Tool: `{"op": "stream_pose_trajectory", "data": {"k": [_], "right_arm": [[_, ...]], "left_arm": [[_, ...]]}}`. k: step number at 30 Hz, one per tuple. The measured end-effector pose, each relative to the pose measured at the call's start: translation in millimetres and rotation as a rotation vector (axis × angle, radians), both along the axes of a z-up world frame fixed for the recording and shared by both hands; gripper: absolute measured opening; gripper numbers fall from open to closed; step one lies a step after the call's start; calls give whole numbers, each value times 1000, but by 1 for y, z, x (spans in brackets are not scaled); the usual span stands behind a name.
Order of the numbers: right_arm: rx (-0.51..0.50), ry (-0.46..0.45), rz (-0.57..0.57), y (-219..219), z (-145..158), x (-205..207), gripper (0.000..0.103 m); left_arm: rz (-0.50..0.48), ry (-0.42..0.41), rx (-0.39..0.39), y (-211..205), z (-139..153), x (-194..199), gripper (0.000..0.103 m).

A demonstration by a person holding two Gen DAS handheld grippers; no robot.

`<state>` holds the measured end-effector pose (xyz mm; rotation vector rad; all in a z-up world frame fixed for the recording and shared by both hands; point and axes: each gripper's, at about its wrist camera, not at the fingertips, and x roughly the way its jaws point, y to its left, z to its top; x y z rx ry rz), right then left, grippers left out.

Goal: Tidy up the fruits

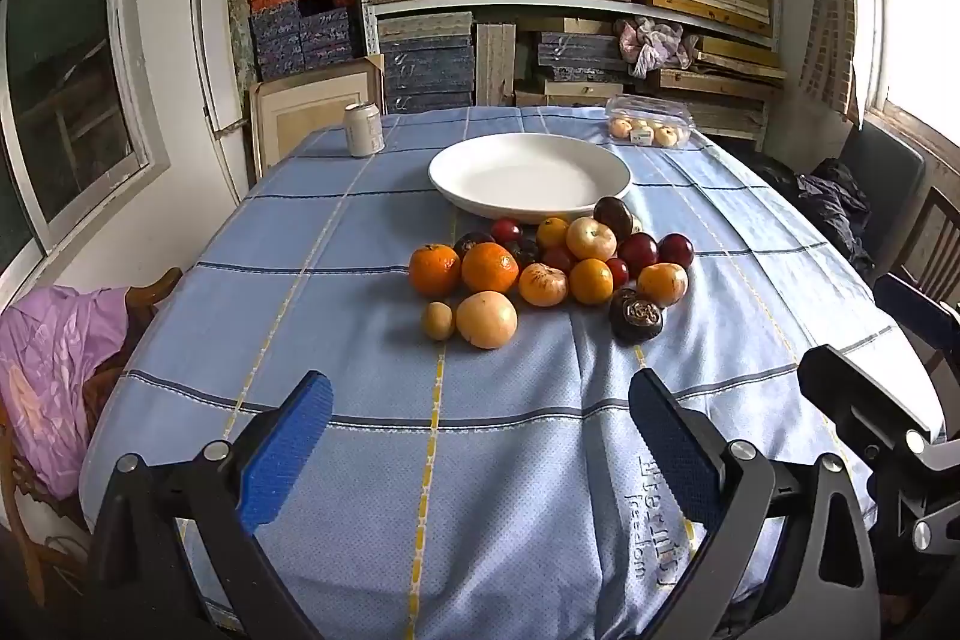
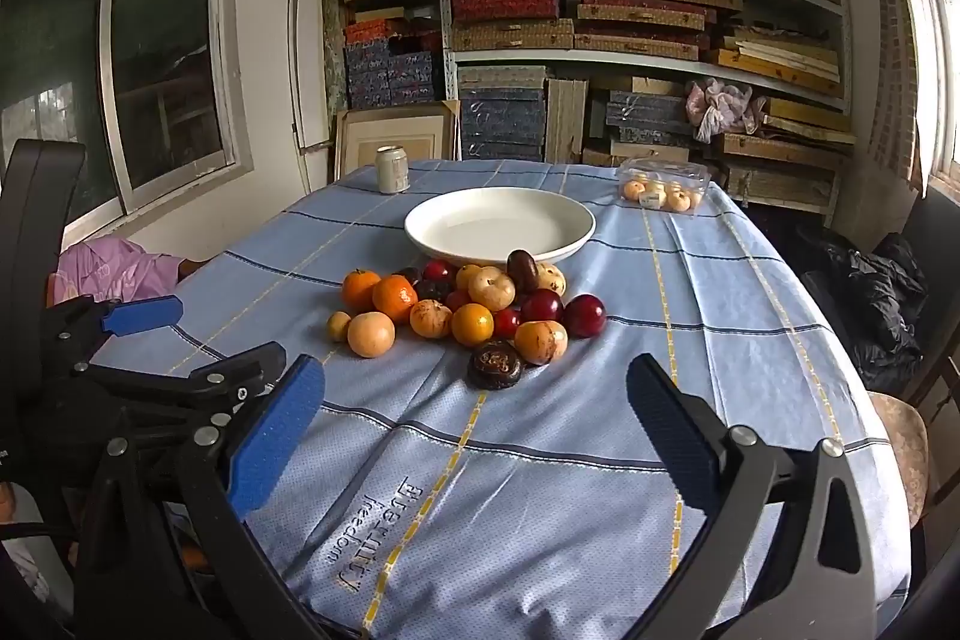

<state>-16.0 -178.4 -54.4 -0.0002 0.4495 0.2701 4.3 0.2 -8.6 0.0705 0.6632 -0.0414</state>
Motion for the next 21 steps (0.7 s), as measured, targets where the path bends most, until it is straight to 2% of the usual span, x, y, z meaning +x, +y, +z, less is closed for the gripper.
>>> {"op": "stream_pose_trajectory", "data": {"k": [21], "right_arm": [[0, 7, 1, -1, 1, 3, 99]], "left_arm": [[-12, 23, -10, 4, -4, 5, 100]]}}
